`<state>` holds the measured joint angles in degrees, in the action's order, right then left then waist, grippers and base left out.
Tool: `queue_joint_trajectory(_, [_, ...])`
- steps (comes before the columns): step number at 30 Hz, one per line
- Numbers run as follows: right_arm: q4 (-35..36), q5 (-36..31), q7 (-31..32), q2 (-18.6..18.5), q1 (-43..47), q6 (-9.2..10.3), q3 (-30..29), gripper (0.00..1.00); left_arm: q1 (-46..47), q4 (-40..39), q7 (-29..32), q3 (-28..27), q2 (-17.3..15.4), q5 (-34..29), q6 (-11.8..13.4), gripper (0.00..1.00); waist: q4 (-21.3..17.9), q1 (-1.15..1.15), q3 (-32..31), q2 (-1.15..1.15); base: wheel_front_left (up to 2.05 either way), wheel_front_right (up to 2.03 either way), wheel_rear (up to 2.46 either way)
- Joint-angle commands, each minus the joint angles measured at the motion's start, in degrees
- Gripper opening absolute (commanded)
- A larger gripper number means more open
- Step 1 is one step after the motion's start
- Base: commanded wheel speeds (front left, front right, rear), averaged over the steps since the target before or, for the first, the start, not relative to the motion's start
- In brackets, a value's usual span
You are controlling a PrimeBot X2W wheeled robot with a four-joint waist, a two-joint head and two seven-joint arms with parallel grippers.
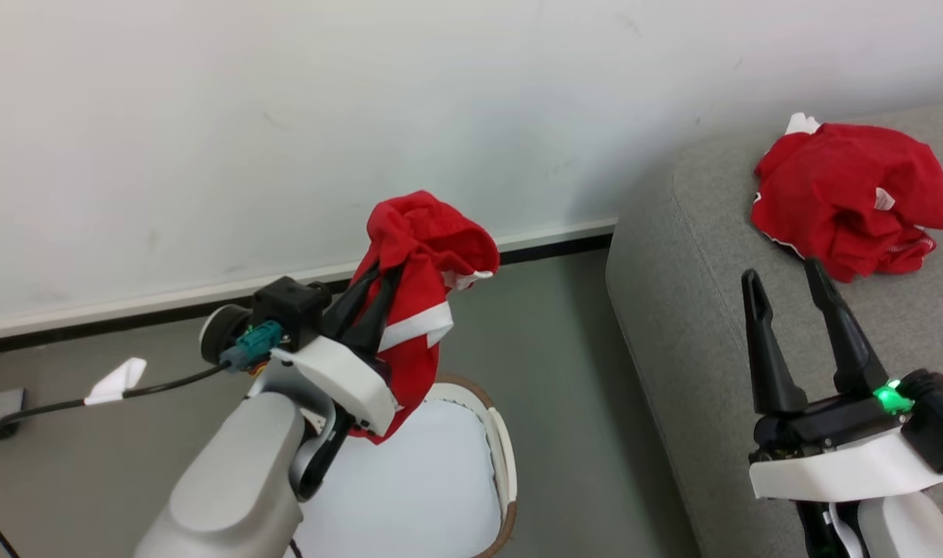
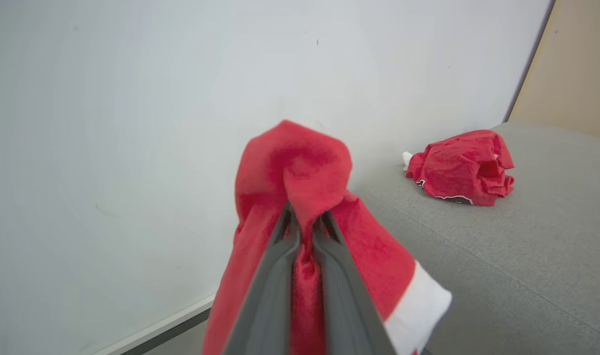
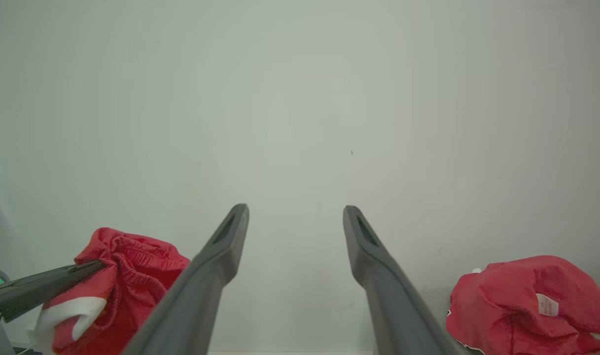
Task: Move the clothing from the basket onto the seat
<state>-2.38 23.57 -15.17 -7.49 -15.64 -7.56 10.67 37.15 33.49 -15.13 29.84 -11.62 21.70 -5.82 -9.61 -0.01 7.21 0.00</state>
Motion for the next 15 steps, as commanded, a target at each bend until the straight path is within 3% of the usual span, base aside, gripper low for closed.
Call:
queue_joint_trajectory(1, [-0.61,0.32,0.04,-0.64,1.27,0.15,0.26,1.0,-0.75,-1.63,-0.02,-0.51,-0.03,-0.35,0.03,0.0,0.43,0.01,-1.42,0.0,0.0,0.0,0.0])
queue_joint_trajectory(15, [-2.19,1.33,0.04,-1.52,2.9,0.15,3.25,1.0,-1.88,-15.46,2.88,-1.56,-0.96,2.34,1.47,0.0,0.38,0.01,-3.87,0.0,0.0,0.0,0.0])
